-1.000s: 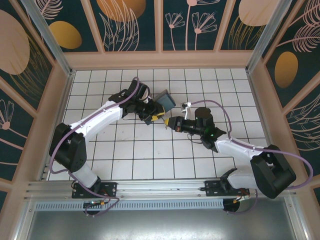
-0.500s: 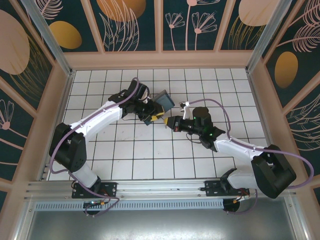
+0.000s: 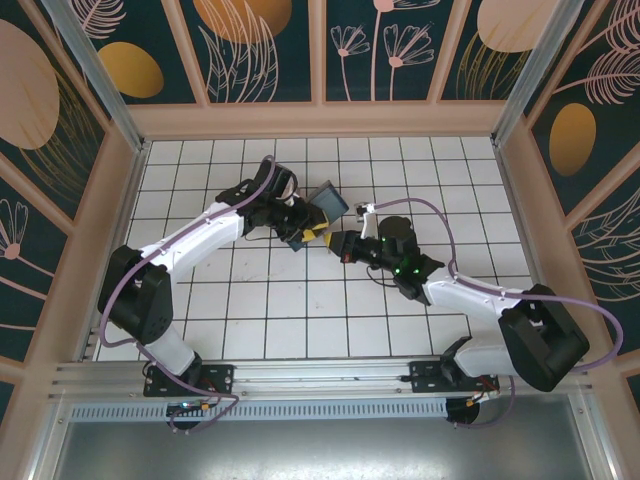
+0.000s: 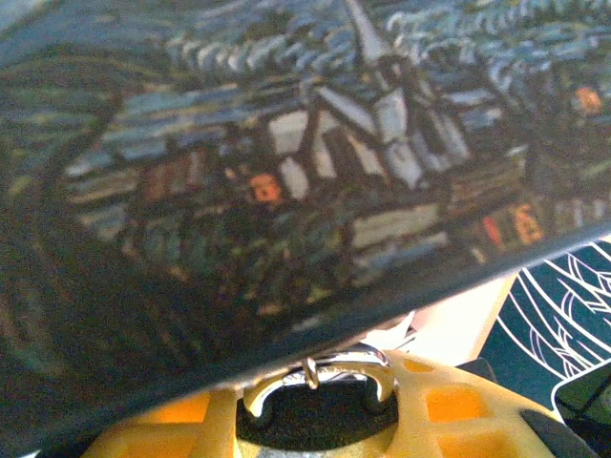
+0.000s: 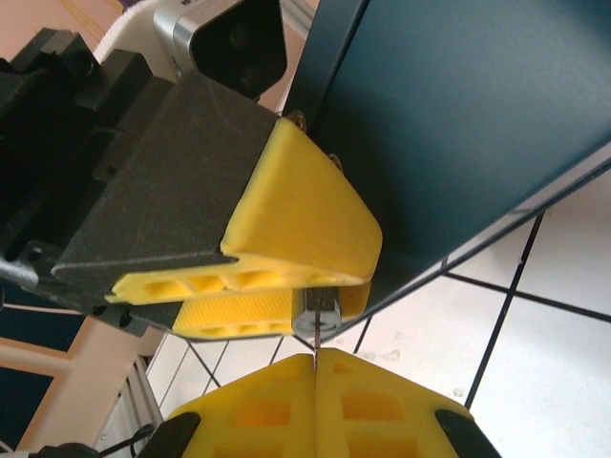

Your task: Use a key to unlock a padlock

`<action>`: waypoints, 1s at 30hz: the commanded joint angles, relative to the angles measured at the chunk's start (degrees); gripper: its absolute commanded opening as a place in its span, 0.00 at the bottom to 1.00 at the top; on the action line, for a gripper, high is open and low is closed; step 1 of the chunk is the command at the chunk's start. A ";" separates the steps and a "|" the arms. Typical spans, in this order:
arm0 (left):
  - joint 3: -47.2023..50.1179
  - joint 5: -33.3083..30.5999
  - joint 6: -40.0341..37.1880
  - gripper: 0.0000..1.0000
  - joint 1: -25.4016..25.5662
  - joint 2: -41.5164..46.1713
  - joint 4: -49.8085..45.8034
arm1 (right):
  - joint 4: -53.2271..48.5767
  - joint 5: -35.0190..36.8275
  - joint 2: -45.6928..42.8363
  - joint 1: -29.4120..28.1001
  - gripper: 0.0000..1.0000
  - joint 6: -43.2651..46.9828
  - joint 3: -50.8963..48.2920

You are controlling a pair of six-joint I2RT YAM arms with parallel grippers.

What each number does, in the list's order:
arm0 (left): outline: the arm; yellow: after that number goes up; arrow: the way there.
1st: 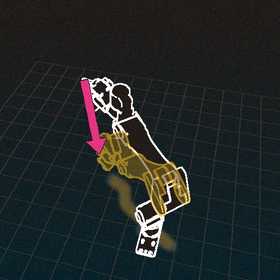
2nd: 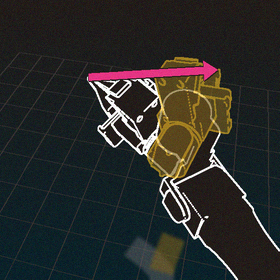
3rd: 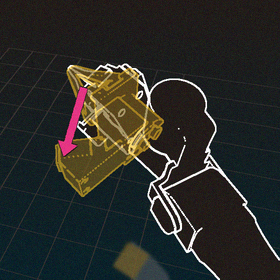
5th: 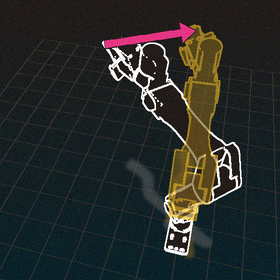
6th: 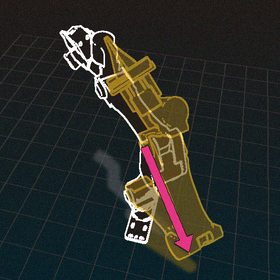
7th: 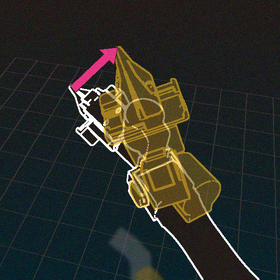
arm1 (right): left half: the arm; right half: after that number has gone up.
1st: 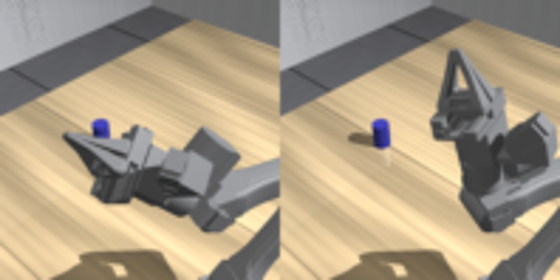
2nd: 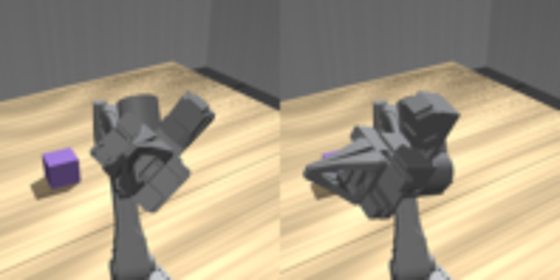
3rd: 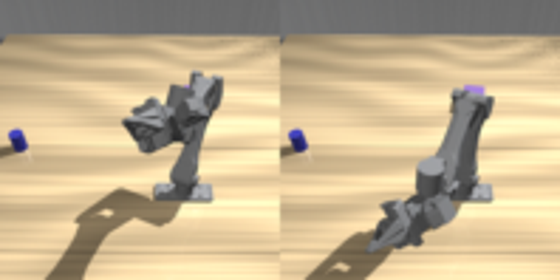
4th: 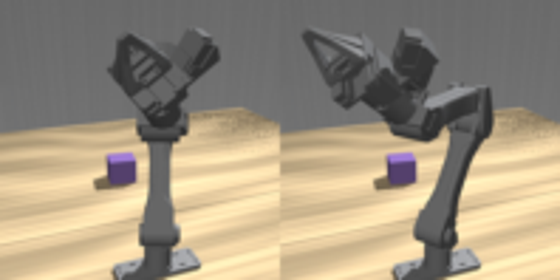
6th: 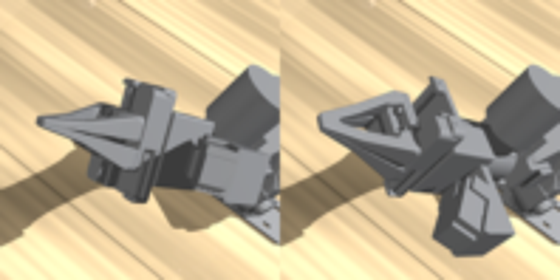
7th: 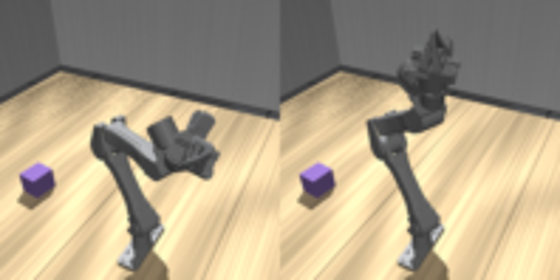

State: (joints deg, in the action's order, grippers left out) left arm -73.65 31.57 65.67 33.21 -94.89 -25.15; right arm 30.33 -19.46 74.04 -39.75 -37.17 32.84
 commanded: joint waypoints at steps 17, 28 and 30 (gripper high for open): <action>2.81 5.97 5.62 0.12 0.79 2.57 6.86 | 24.39 -1.16 2.47 0.17 0.08 -3.59 0.91; 3.79 3.88 6.18 0.11 -2.66 3.75 6.72 | 0.11 -0.91 -14.17 5.71 0.35 3.64 -7.48; 3.69 3.70 5.91 0.12 -2.62 3.66 6.35 | -5.34 0.31 -16.10 5.18 0.31 9.74 -6.72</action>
State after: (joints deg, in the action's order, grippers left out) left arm -69.52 34.20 71.68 30.98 -92.62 -19.86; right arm 33.80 -20.40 59.94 -34.44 -35.18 26.57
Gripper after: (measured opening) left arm 0.305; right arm 0.320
